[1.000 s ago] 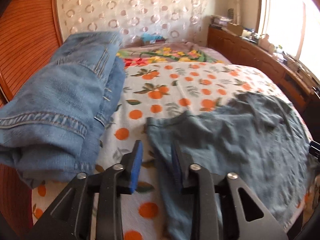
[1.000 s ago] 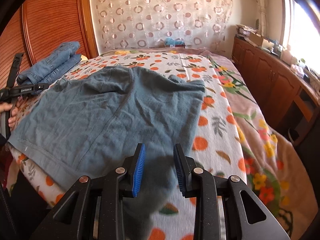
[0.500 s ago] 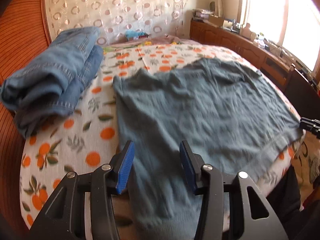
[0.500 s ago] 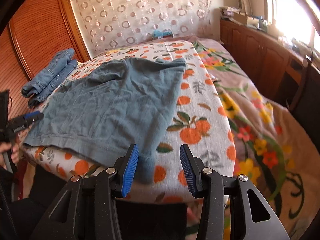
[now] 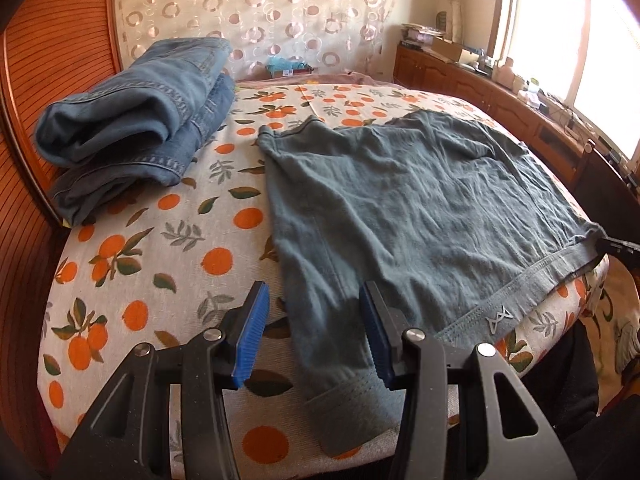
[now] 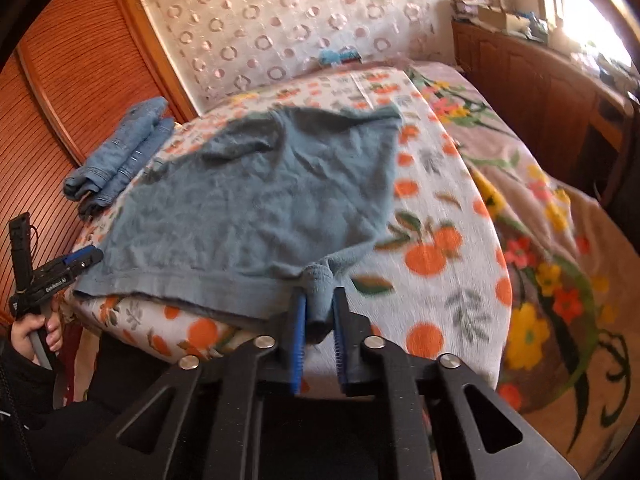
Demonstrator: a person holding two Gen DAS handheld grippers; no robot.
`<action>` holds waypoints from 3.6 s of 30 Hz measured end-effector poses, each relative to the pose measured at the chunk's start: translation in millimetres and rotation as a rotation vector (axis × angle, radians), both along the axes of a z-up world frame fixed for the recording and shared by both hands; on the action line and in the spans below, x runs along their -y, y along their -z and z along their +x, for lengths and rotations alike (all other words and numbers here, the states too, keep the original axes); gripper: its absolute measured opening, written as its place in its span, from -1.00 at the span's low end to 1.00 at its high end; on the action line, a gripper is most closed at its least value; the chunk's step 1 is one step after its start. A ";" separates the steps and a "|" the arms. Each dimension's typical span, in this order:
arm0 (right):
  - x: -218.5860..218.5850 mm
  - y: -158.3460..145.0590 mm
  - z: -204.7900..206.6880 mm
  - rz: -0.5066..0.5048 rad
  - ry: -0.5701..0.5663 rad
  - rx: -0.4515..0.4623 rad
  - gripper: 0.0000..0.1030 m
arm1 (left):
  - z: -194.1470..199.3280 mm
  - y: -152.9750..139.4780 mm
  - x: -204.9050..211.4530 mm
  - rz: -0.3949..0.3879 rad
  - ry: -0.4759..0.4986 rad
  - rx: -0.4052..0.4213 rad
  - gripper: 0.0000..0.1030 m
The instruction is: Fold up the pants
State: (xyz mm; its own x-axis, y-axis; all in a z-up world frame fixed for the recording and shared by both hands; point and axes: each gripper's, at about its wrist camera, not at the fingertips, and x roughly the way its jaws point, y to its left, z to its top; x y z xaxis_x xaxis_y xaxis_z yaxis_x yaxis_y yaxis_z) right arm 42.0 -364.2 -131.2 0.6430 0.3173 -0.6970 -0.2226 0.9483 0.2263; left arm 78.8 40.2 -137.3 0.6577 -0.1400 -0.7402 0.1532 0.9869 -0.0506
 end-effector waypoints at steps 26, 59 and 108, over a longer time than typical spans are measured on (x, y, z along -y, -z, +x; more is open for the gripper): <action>-249.2 -17.5 48.7 0.039 -0.647 0.046 -0.87 | -22.8 -28.8 -65.7 -0.035 -0.152 0.073 -0.07; -131.4 -24.1 81.9 -0.094 -0.272 0.019 -0.45 | -18.7 -13.5 -0.5 -0.098 0.030 0.032 -0.14; -321.0 -69.6 226.1 -0.225 -0.542 0.133 -0.64 | -61.7 -8.3 -25.7 -0.186 -0.034 0.011 -0.73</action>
